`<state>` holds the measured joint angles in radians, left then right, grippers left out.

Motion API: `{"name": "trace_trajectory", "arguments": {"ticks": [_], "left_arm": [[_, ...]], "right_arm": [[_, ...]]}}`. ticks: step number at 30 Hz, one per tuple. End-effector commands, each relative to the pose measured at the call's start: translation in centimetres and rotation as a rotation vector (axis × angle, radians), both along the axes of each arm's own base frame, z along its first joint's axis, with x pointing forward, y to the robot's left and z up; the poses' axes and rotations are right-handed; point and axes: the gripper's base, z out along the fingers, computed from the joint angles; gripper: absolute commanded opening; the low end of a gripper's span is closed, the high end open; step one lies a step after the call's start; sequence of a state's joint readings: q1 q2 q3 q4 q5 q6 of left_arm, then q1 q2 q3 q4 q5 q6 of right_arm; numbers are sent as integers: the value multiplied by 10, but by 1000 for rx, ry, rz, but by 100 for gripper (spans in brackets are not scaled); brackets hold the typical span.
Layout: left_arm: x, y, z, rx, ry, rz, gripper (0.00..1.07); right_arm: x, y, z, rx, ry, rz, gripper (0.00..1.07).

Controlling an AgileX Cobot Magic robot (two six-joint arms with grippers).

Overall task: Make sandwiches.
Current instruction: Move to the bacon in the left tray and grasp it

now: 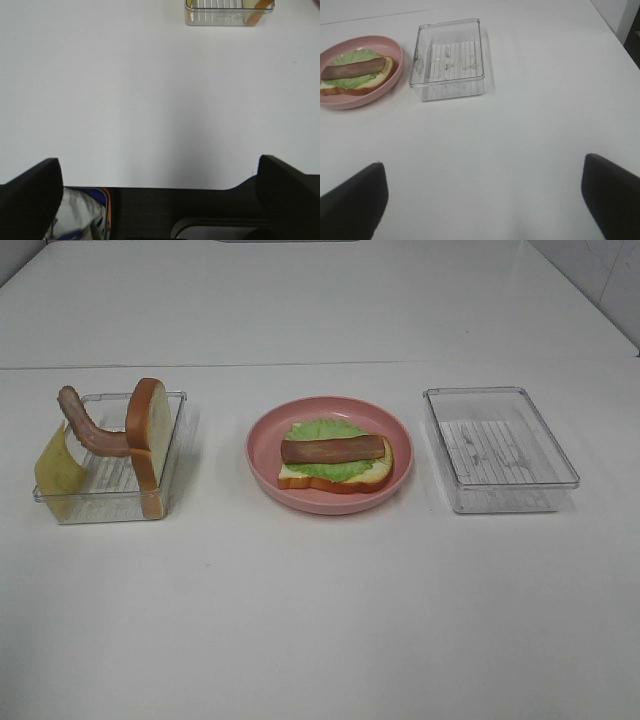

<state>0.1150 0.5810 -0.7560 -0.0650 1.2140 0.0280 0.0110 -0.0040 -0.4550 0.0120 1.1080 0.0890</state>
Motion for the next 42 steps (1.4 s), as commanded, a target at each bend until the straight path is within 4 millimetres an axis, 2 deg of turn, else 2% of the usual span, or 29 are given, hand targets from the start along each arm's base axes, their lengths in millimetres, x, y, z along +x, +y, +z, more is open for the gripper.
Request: {"name": "trace_trajectory", "arguments": {"ticks": [1,3,4,5,7,8,9,10,11,12,13,14,15,16,17,18,20,21,22,23,25,26,28,30,31,33,36,37,42], "left_arm": [[40,4,6,-24,221,-5,101],[49,5,7,-26,240,-5,101],[72,8,11,-30,278,-6,101],[72,8,11,-30,278,-6,101],[105,11,16,-39,315,4,101],[105,11,16,-39,315,4,101],[128,14,19,-48,329,19,101],[140,15,21,-50,334,23,101],[140,15,21,-50,334,23,101],[166,18,24,-51,340,22,101],[178,19,24,-51,342,22,101],[178,19,24,-51,342,22,101],[202,22,24,-48,347,14,101],[214,23,23,-48,350,14,101],[214,23,23,-48,350,14,101],[236,26,19,-41,356,2,101],[246,27,17,-40,358,-2,101],[269,27,10,-40,367,-9,101],[269,27,10,-40,367,-9,101],[291,26,0,-39,377,-13,101],[299,23,-4,-40,381,-16,101],[317,18,-16,-42,395,-22,101],[327,13,-22,-40,402,-29,101],[351,0,-41,-34,421,-42,101],[351,0,-41,-34,421,-42,101],[375,-16,-65,-19,440,-69,101],[380,-19,-72,-19,446,-72,101],[390,-24,-85,-19,458,-77,101],[406,-30,-108,-17,472,-88,101]], "right_arm": [[-4,0,0,-1,-40,-2,98],[-4,0,0,-1,-40,-2,98],[-4,0,0,-1,-40,-2,98],[-4,0,0,-1,-40,-2,98],[-4,0,0,-1,-40,-2,98],[-4,0,0,-1,-40,-2,98],[-4,0,0,-1,-40,-2,98],[-4,0,0,-1,-40,-2,98],[-4,0,0,-1,-40,-2,98],[-4,0,0,-1,-40,-2,98],[-4,0,0,-1,-40,-2,98],[-4,0,0,-1,-40,-2,98],[-4,0,0,-1,-40,-2,98],[-4,0,0,-1,-40,-2,98],[-4,0,0,-1,-40,-2,98],[-4,0,0,-1,-40,-2,98],[-4,0,0,-1,-40,-2,98],[-4,0,0,-1,-40,-2,98],[-4,0,0,-1,-40,-2,98],[-4,0,0,-1,-40,-2,98],[-4,0,0,-1,-40,-2,98],[-4,0,0,-1,-40,-2,98],[-4,0,0,-1,-40,-2,98],[-4,0,0,-1,-40,-2,98],[-4,0,0,-1,-40,-2,98],[-4,0,0,-1,-40,-2,98],[-4,0,0,-1,-40,-2,98],[-4,0,0,-1,-40,-2,98],[-4,0,0,-1,-40,-2,98]]}}
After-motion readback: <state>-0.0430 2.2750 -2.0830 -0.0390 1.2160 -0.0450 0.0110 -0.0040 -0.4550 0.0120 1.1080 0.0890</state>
